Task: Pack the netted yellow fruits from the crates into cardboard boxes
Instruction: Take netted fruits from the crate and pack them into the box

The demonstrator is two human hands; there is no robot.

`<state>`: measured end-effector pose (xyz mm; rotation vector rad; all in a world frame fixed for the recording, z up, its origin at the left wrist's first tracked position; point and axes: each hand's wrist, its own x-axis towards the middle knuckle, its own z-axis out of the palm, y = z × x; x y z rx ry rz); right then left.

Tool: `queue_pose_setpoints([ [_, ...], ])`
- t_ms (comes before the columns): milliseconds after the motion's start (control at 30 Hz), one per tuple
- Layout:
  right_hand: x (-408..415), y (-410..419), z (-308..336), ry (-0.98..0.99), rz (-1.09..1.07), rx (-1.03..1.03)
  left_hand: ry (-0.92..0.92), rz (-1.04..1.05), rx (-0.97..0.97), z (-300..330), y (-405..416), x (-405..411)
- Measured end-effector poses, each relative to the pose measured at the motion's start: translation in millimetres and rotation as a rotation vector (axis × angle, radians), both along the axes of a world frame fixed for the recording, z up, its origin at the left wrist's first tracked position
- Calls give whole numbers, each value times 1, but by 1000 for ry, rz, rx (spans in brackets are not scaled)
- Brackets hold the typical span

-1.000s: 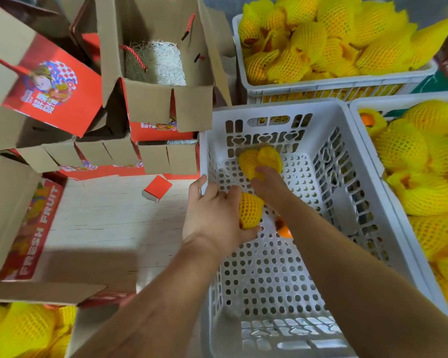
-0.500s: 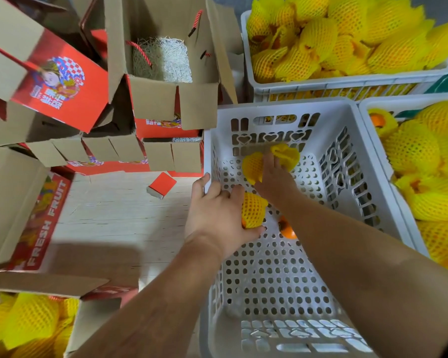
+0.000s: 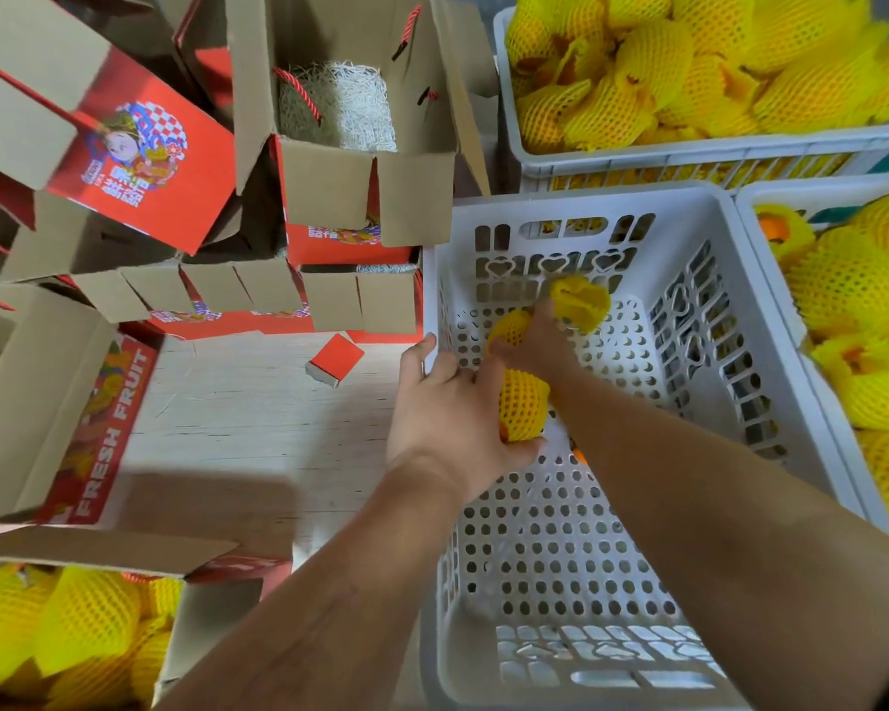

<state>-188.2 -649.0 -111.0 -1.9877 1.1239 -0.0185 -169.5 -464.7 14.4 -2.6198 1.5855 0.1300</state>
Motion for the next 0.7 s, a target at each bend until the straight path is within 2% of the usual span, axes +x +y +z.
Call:
queue_pose_setpoints([
  [100,6,3,5,129,158,-8,19,8,-13,-1,1,0],
  [167,3,2,9,145,124,21,26,9,-35,-2,0,-1],
  [333,-32,-4,42,-26,-64,113,34,-2,-181,-1,2,-1],
  [433,-63,9,74,-197,-197,239,83,-33,-301,3,5,-1],
  [500,-79,25,98,-295,-306,249,221,-47,-387,6,11,-1],
  [567,-90,48,123,-378,-382,196,508,-63,-575,9,27,-5],
  [633,-94,82,147,-485,-407,227,832,-38,-742,11,51,-9],
  [700,-88,126,169,-500,-412,253,1047,3,-849,15,84,-7],
])
